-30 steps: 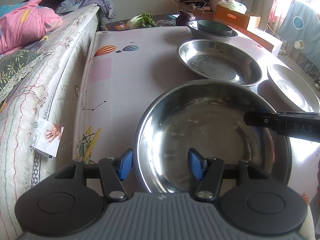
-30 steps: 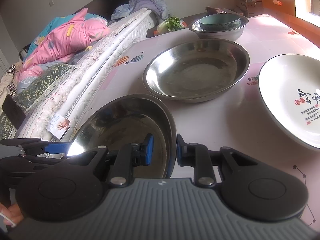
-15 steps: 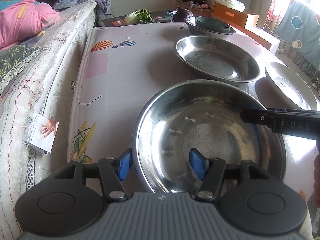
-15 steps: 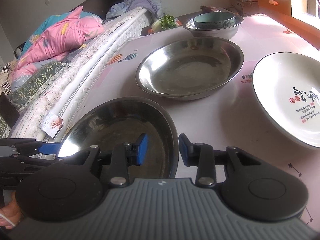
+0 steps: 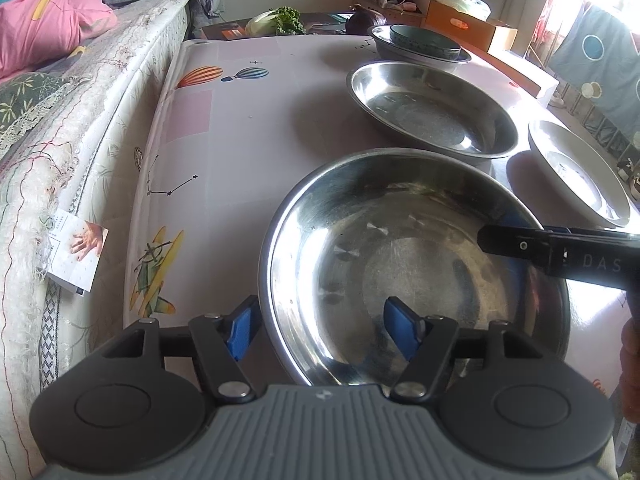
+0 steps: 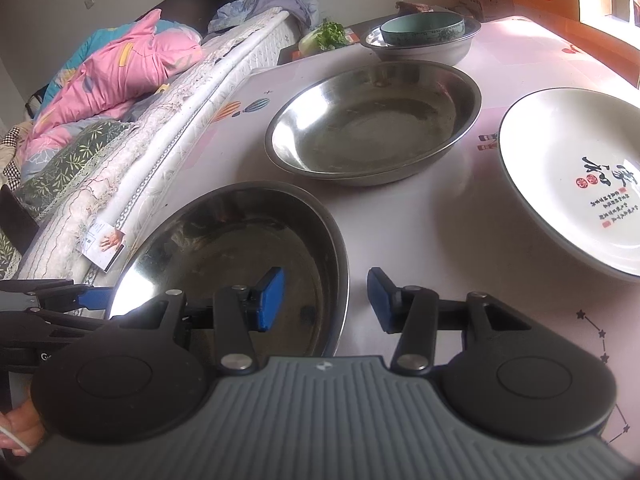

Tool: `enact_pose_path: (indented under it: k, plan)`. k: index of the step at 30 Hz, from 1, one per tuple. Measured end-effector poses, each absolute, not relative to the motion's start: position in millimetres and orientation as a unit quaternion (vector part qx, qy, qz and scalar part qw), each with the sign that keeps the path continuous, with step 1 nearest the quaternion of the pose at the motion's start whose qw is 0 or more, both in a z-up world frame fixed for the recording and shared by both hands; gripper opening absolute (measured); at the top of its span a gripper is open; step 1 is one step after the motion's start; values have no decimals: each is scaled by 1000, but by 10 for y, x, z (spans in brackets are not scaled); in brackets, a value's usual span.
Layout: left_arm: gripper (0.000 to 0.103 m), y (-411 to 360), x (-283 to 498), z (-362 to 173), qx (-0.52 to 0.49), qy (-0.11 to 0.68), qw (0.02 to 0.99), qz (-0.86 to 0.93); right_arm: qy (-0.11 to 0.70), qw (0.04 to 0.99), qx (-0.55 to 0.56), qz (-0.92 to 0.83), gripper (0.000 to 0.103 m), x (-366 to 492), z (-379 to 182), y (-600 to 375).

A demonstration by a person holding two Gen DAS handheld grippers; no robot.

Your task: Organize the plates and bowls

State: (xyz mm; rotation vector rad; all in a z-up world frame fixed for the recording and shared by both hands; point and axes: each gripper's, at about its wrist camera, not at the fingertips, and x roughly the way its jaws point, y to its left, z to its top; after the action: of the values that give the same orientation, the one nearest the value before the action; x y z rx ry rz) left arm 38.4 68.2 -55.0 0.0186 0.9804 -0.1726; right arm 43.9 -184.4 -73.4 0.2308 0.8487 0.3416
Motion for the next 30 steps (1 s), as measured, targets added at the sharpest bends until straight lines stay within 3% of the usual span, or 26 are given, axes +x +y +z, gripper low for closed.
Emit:
enact_pose_path:
  k: [20,30]
  plan:
    - [69,701,238,-511,-18,478,870,-117,407,888,115,181,45,432,-735,-1804]
    - [69,621,270,-552,23,465,879,-102,405,891,110,173,37,397,-749,-1812]
